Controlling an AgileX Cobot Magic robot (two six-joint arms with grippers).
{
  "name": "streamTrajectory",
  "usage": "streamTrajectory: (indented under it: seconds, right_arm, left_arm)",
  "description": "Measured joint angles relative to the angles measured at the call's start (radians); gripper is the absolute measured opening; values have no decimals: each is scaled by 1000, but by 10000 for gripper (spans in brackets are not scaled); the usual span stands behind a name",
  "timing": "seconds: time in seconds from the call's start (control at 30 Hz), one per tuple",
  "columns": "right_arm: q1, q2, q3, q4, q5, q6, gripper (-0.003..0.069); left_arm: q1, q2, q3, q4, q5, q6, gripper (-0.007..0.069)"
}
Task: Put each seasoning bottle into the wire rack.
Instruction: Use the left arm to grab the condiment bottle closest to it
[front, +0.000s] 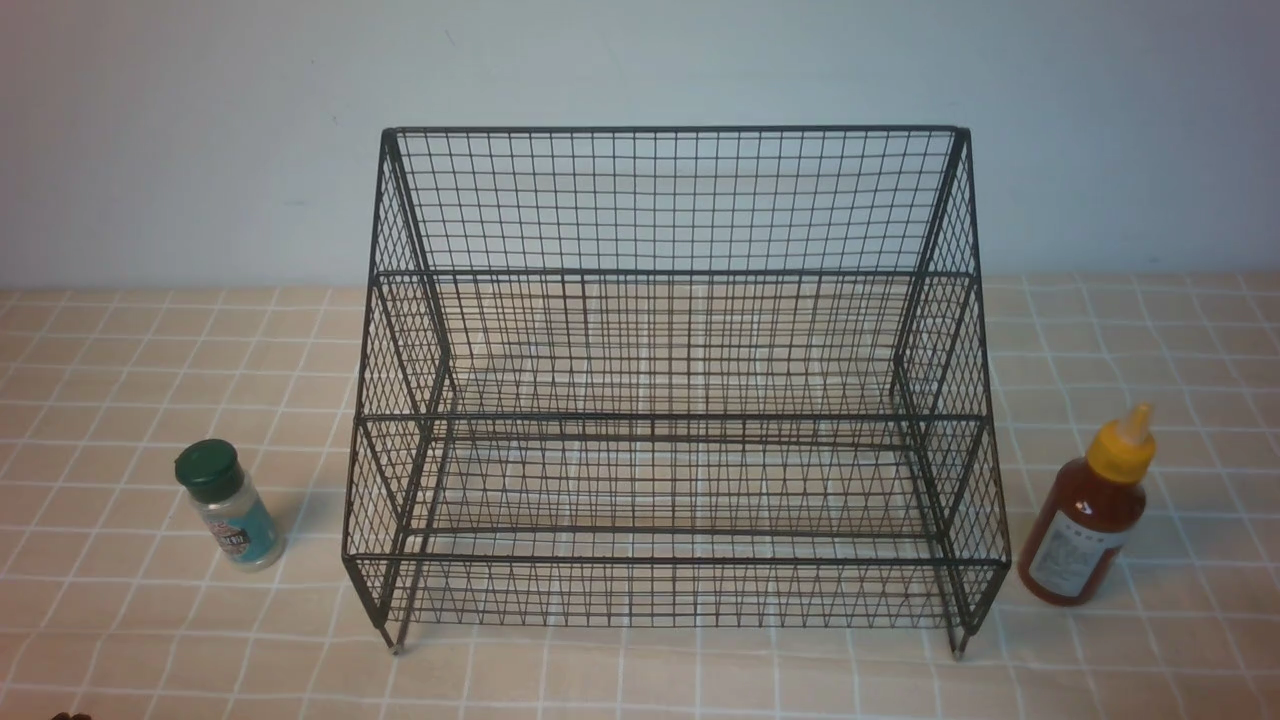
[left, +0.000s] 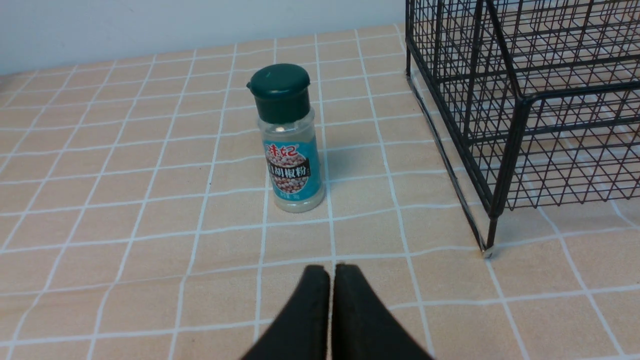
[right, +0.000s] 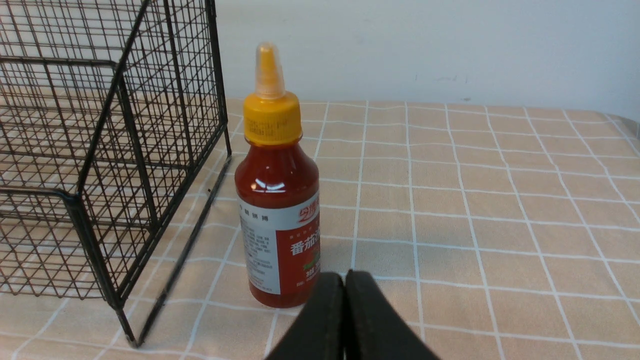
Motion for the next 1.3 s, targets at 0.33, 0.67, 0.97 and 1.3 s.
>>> streamTrajectory:
  seconds: [0.33,0.67,0.97,1.3]
  right_arm:
    - [0,0,0,0,0,0,-14]
    - [0,0,0,0,0,0,-14]
    - [0,0,0,0,0,0,-14]
    - [0,0,0,0,0,0,-14]
  left_arm:
    - [0,0,8,-211,-527,-144,-7]
    - [0,114,-246,-293,-703,-143,-7]
    - [1,730,-801,-273,409,-142,-7]
    - [37,1329,-1164,-121,811,-105,-7]
